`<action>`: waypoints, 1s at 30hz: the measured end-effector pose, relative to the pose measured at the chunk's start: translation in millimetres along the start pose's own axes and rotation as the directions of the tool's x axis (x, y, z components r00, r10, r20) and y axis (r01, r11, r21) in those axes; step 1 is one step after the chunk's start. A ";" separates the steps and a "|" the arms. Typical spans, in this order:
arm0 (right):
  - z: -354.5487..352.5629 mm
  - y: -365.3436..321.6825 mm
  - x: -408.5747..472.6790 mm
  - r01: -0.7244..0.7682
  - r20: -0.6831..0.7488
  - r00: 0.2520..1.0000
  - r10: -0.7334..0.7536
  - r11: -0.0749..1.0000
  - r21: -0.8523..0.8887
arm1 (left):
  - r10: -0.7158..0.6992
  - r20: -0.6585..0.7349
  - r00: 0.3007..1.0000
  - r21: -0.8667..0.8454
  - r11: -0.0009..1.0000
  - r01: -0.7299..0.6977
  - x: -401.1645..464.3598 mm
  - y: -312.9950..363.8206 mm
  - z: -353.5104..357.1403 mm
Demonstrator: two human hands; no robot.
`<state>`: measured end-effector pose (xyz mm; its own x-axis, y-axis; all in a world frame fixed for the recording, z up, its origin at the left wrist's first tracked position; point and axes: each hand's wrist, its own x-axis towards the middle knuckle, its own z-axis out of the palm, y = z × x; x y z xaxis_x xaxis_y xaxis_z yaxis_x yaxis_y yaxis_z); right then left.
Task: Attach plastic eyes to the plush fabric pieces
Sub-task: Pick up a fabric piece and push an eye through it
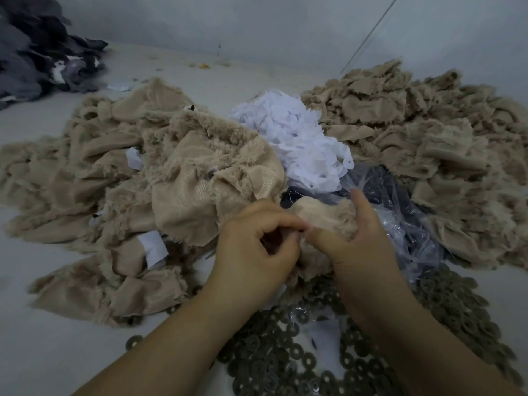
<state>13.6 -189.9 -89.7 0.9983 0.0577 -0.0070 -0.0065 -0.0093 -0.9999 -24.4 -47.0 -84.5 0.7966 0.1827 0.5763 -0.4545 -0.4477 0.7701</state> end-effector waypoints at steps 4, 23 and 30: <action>-1.1 2.1 -0.8 0.165 0.072 0.985 -0.158 0.980 -0.113 | -0.185 0.046 0.982 -0.059 0.981 0.187 0.8 -2.5 -1.1; -2.9 5.3 8.6 -0.101 0.015 0.995 0.101 0.947 0.305 | -0.001 0.773 0.635 0.203 0.948 -0.246 16.0 -8.2 -49.6; -2.4 2.2 2.0 0.029 -0.037 0.999 -0.026 0.996 0.090 | 0.025 0.678 0.735 0.075 0.992 -0.103 16.2 -0.4 -42.4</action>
<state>15.7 -192.2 -91.9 0.9996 0.0205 0.0193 0.0175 0.0820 -0.9965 -28.2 -6.8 -63.9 0.8441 -0.4705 0.2571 -0.5029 -0.5284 0.6840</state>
